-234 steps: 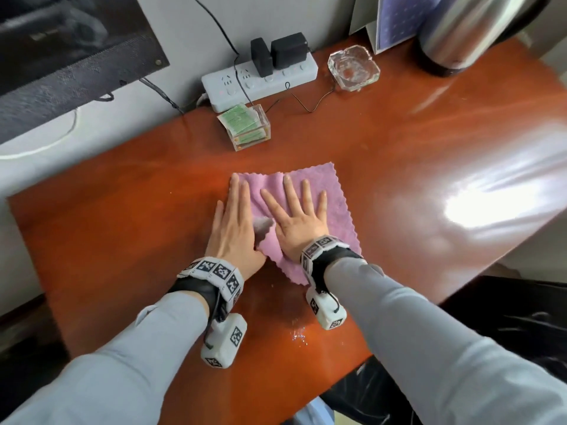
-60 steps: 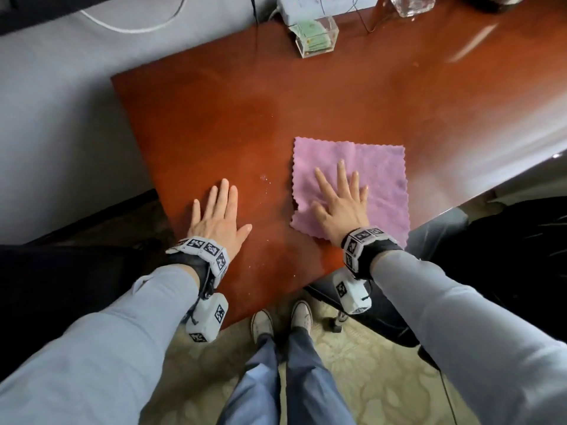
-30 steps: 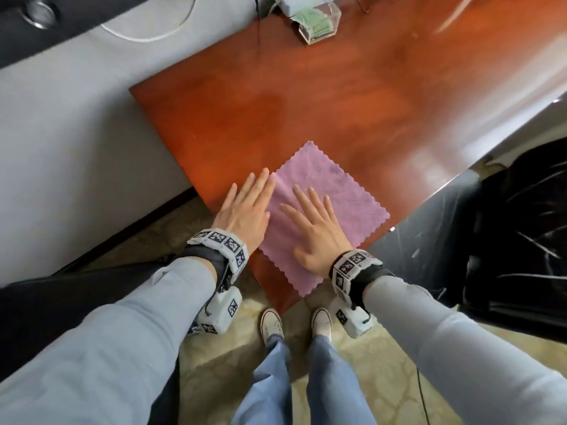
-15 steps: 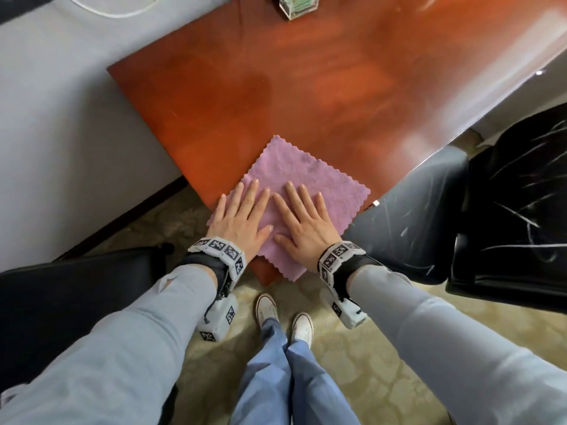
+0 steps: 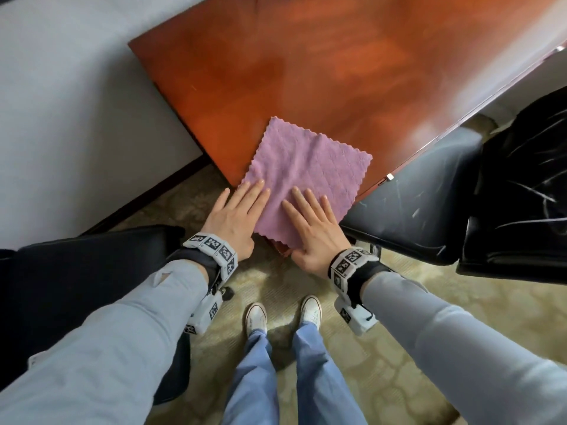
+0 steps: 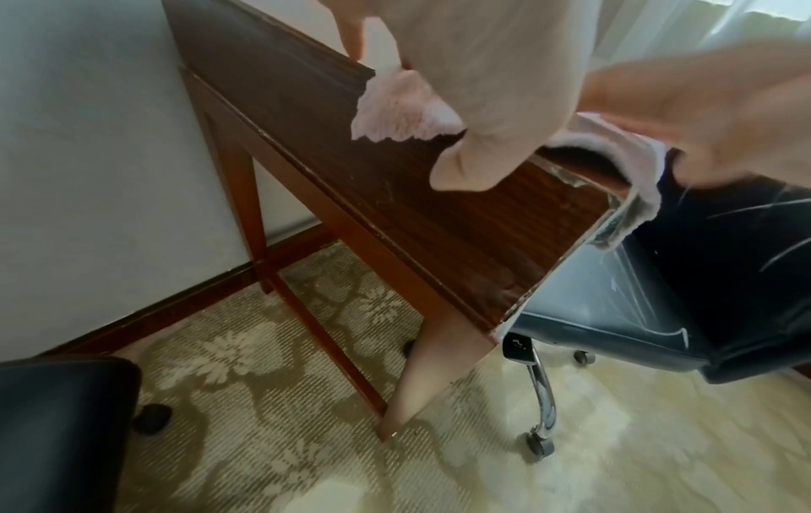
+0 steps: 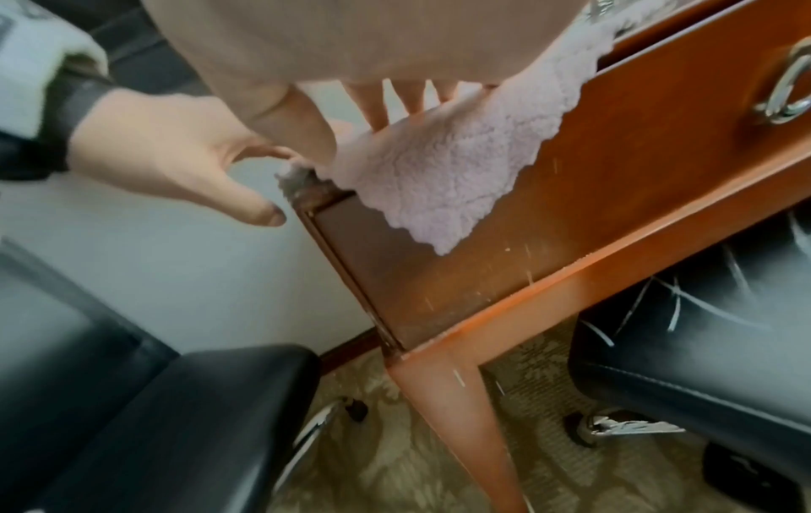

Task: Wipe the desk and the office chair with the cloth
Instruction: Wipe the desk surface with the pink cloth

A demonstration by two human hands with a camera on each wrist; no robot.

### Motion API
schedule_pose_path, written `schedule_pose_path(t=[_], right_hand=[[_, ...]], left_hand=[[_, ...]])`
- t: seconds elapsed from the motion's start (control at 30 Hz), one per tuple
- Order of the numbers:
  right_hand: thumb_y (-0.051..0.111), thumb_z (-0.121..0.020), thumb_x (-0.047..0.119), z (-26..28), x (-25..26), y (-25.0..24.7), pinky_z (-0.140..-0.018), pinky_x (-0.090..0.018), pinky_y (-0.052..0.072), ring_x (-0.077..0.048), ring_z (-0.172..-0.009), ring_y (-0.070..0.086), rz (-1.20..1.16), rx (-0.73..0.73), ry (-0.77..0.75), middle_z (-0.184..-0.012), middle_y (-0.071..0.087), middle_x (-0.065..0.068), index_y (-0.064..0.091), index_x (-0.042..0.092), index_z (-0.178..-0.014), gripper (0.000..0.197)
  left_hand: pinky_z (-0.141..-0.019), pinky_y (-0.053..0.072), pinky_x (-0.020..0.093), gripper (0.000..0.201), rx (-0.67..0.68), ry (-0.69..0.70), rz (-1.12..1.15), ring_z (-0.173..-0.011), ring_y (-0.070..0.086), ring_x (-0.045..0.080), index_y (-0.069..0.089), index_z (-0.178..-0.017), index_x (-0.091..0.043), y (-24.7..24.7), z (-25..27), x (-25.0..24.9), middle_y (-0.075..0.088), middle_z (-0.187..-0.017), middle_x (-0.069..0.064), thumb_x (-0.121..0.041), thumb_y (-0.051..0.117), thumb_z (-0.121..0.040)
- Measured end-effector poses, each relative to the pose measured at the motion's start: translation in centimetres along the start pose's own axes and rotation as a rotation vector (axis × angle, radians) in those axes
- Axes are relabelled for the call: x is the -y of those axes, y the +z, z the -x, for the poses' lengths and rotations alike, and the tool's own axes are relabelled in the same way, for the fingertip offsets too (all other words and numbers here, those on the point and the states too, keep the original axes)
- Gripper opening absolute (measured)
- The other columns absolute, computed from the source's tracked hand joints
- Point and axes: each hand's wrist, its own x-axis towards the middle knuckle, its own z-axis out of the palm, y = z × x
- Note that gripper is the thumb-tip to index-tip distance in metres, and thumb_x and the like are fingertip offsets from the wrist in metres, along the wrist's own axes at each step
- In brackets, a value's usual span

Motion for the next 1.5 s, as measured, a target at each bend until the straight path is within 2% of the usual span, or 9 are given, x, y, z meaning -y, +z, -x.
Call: schedule_pose_path(t=[0.13,0.27,0.47,0.57,0.73,0.97,1.27,1.37,1.5], right_hand=[[0.041,-0.081,0.031,-1.8,1.0,-1.2,-0.122,-0.051,0.001,-0.033,-0.151,0.003,-0.056,-0.171,0.087,-0.164,0.006,-0.007,0.020,0.019,-0.156,0.078],[0.033,-0.097,0.048,-4.6,1.3,-1.0,-0.120,-0.056,-0.004,-0.034,-0.150,-0.012,0.031,-0.069,0.170,-0.164,-0.011,-0.004,-0.002,0.025,-0.157,0.073],[0.032,-0.085,0.076,-2.2,2.7,1.4,-0.120,-0.053,-0.010,-0.031,-0.148,-0.021,0.096,0.013,0.123,-0.162,-0.020,-0.007,-0.011,0.017,-0.156,0.102],[0.051,-0.078,0.070,0.0,3.8,2.2,-0.120,-0.056,-0.004,-0.034,-0.149,-0.017,0.166,0.049,0.093,-0.163,-0.016,-0.011,-0.009,0.014,-0.156,0.114],[0.070,-0.072,0.022,0.6,4.9,2.6,-0.120,-0.058,0.005,-0.038,-0.150,-0.007,0.213,0.050,0.154,-0.164,-0.009,-0.014,-0.001,0.010,-0.157,0.111],[0.091,-0.056,0.037,0.6,5.4,0.3,-0.122,-0.052,0.008,-0.035,-0.150,0.004,0.085,0.030,0.199,-0.163,0.005,-0.014,0.018,0.013,-0.156,0.126],[0.083,-0.044,0.030,1.5,5.0,2.8,-0.098,-0.048,0.042,-0.031,-0.119,0.046,0.085,-0.211,0.311,-0.133,0.048,-0.009,0.056,0.019,-0.123,0.084],[0.077,-0.051,0.016,1.5,5.0,2.3,-0.074,-0.041,0.049,-0.030,-0.093,0.051,0.084,-0.249,0.304,-0.109,0.055,-0.007,0.061,0.014,-0.099,0.051],[0.058,-0.067,0.002,0.8,5.0,-1.1,-0.074,-0.037,0.047,-0.030,-0.086,0.054,-0.105,-0.165,0.356,-0.089,0.062,-0.006,0.062,0.013,-0.085,0.021]], left_hand=[[-0.120,0.019,0.050,0.093,-0.179,0.028,0.085,-0.149,0.022,0.020,0.026,-0.156,-0.016,-0.6,-0.2,0.6,0.024,-0.163,0.003,-0.031,0.061,-0.071],[-0.124,0.006,0.048,0.096,-0.093,0.087,0.075,-0.154,-0.004,0.019,0.003,-0.160,-0.013,-1.1,-2.1,1.2,-0.008,-0.167,0.002,-0.035,0.054,-0.081],[-0.123,0.005,0.052,0.121,-0.009,0.147,-0.207,-0.153,-0.014,0.027,-0.016,-0.156,-0.006,1.6,-0.2,0.8,-0.023,-0.163,0.010,-0.049,0.066,-0.079],[-0.121,0.016,0.052,0.092,-0.154,0.169,-0.166,-0.154,0.005,0.026,-0.003,-0.158,-0.008,3.6,2.1,0.6,-0.005,-0.167,0.009,-0.032,0.057,-0.092],[-0.106,0.041,0.054,0.049,-0.401,0.180,0.012,-0.131,0.053,0.024,0.051,-0.142,-0.012,3.5,2.0,0.5,0.050,-0.149,0.006,-0.013,0.044,-0.093],[-0.091,0.043,0.044,0.018,-0.428,0.258,-0.023,-0.090,0.063,0.023,0.066,-0.103,-0.019,1.1,0.5,1.0,0.067,-0.102,-0.002,-0.015,0.066,-0.086],[-0.074,0.046,0.041,0.019,-0.538,0.260,-0.041,-0.070,0.055,0.026,0.060,-0.079,-0.019,0.9,-0.7,0.7,0.054,-0.073,-0.001,-0.003,0.051,-0.085],[-0.073,0.045,0.040,0.018,-0.458,0.256,0.007,-0.070,0.055,0.024,0.058,-0.078,-0.020,0.5,-0.2,1.0,0.053,-0.073,-0.002,-0.003,0.064,-0.078],[-0.080,0.042,0.038,0.022,-0.207,0.244,0.230,-0.086,0.056,0.023,0.052,-0.085,-0.024,-2.2,0.9,1.6,0.058,-0.085,-0.006,-0.015,0.071,-0.081]])
